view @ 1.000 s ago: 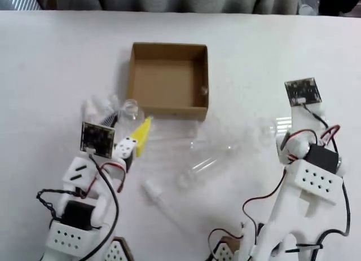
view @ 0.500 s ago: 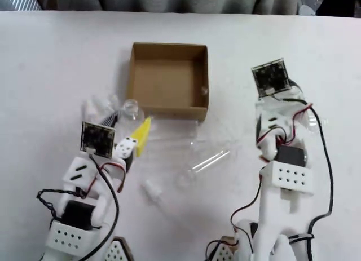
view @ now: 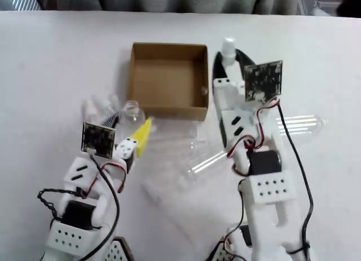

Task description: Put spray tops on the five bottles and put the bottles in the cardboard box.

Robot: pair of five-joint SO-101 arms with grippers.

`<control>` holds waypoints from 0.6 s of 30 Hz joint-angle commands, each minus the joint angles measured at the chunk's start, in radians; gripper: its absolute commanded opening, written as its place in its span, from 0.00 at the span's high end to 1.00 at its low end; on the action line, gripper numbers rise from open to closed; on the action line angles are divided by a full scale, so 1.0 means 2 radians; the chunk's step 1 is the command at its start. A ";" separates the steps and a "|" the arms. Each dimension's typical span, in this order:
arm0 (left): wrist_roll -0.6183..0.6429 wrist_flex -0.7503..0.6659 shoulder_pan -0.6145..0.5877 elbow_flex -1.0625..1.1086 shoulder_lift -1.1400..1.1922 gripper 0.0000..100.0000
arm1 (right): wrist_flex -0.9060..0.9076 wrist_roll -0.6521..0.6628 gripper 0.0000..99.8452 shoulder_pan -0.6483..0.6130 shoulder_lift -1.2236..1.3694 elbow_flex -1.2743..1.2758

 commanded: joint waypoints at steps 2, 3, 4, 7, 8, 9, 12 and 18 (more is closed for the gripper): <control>-0.002 -0.009 0.013 -0.002 -0.009 0.95 | -0.020 -0.054 0.99 -0.037 -0.063 -0.031; -0.004 -0.006 0.021 -0.001 -0.009 0.95 | -0.020 -0.054 0.99 -0.048 -0.073 -0.031; -0.005 0.001 0.031 0.002 -0.009 0.95 | -0.018 -0.054 0.99 -0.059 -0.082 -0.031; -0.005 0.012 0.063 0.005 -0.009 0.95 | -0.017 -0.054 0.99 -0.086 -0.115 -0.031; -0.005 0.012 0.068 0.005 -0.009 0.95 | -0.018 -0.054 0.99 -0.096 -0.125 -0.031; -0.005 0.012 0.069 0.005 -0.009 0.95 | -0.020 -0.054 0.99 -0.107 -0.132 -0.032; -0.005 0.012 0.068 0.005 -0.009 0.95 | -0.008 -0.036 0.99 -0.133 -0.139 -0.055; -0.006 0.011 0.067 0.005 -0.009 0.95 | 0.069 -0.031 0.99 -0.184 -0.139 -0.137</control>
